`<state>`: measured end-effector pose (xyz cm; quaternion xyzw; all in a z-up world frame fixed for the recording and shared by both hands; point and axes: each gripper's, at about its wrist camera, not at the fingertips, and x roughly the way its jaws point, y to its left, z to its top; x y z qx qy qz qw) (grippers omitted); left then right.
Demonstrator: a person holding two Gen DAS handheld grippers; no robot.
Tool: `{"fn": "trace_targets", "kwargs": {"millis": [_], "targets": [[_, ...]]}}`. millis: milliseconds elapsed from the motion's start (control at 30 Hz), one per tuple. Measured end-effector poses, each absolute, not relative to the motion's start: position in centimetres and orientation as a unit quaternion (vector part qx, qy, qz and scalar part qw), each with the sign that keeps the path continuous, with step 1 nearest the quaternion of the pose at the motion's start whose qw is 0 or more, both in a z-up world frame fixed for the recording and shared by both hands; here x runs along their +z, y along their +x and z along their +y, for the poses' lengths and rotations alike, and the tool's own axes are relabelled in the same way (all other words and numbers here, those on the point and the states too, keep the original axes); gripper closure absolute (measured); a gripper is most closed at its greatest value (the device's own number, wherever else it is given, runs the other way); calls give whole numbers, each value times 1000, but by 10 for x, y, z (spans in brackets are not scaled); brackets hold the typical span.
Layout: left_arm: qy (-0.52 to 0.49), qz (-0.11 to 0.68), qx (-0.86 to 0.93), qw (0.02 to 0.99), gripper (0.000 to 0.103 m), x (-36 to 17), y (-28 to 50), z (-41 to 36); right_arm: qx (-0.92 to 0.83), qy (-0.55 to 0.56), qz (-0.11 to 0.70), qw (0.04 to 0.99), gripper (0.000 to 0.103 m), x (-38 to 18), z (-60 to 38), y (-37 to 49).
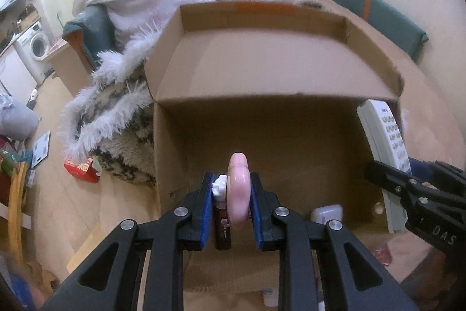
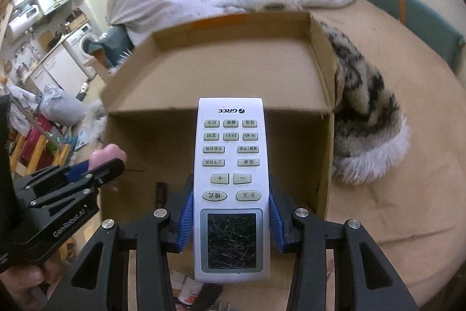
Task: Organize rigid objects
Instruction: 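Carry the pink heart item and white remote into the box with both grippers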
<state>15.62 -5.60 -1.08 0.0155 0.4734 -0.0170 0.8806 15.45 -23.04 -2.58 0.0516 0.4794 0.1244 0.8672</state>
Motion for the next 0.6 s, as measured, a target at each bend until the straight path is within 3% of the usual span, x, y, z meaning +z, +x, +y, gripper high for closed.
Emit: {"fn": "trace_targets", "kwargs": {"millis": [600], "targets": [[11,520,-8,854,82,-66,165,-52,116,43,558,821,57,-88,-217,177]]}}
